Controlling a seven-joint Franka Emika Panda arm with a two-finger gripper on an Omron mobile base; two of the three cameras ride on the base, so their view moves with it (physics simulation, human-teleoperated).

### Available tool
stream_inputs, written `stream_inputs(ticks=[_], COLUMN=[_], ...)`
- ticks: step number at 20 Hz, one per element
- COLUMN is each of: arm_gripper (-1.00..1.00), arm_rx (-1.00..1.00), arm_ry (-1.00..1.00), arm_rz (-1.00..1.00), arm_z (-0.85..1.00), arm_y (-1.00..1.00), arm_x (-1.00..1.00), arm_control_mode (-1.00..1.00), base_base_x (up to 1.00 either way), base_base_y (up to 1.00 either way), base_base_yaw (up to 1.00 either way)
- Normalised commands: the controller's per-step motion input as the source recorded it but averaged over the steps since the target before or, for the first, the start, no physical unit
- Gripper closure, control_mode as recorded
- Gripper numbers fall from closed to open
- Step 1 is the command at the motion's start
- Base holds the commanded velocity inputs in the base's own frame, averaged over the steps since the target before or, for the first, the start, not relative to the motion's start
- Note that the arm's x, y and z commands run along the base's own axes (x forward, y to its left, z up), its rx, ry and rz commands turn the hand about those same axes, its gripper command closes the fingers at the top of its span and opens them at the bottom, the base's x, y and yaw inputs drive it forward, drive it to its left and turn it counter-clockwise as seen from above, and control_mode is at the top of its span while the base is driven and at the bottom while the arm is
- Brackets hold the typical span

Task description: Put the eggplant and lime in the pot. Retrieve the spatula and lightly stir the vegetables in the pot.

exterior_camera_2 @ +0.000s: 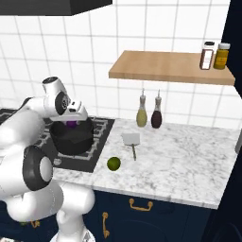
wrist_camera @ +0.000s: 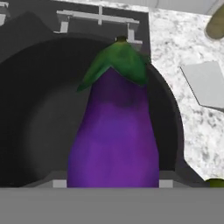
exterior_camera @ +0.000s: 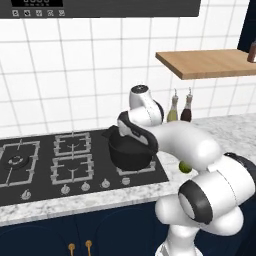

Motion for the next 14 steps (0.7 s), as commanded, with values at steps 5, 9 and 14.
stream_inputs(ticks=[5,9,14], arm_gripper=[1.00,1.00,-1.00], arm_rx=[0.00,0.00,0.00], arm_ry=[0.00,0.00,-0.06], arm_rz=[0.00,0.00,0.00], arm_z=[-0.73,-0.60,-0.31], arm_y=[0.17,0.13,0.00], arm_x=[0.36,0.06,0.00], arm_control_mode=[-1.00,-1.00,-1.00], base_base_x=[0.00,0.00,0.00], base_base_y=[0.00,0.00,0.00], base_base_yaw=[0.00,0.00,0.00])
